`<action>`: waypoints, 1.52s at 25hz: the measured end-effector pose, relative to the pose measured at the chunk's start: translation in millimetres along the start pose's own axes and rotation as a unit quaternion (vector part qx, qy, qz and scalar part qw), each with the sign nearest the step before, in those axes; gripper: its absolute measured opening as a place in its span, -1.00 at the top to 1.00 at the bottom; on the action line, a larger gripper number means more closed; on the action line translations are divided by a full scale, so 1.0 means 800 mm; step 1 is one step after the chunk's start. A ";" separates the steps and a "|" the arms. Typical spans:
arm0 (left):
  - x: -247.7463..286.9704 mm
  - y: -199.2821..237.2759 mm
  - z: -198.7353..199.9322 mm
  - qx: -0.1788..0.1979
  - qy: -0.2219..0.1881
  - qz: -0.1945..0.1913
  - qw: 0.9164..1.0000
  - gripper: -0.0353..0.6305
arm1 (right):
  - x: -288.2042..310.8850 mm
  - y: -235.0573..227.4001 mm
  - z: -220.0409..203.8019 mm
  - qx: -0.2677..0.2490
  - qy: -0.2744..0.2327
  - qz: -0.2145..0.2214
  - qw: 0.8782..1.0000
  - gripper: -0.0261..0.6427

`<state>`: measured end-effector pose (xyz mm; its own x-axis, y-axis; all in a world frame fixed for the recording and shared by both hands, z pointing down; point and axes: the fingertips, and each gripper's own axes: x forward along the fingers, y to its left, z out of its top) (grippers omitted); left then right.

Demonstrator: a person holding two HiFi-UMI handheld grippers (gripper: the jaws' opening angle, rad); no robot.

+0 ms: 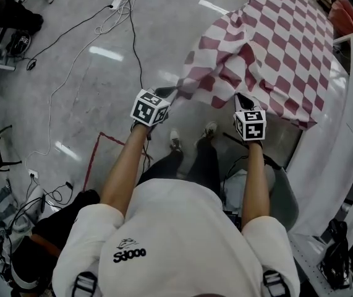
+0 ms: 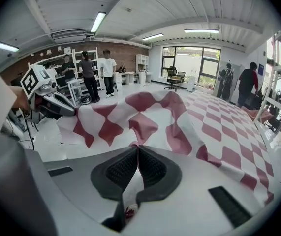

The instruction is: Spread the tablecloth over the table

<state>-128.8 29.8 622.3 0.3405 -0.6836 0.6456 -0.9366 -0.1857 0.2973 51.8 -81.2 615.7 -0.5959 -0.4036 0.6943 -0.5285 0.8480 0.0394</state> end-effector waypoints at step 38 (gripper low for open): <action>0.168 0.076 -0.141 -0.039 0.096 0.034 0.994 0.39 | 0.134 0.028 -0.158 0.128 0.022 0.016 0.991 0.10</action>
<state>-130.5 6.2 806.4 0.2927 -0.5445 0.7860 -0.9513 -0.0826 0.2970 52.5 -61.9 781.4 -0.5910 -0.3586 0.7226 -0.6499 0.7423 -0.1632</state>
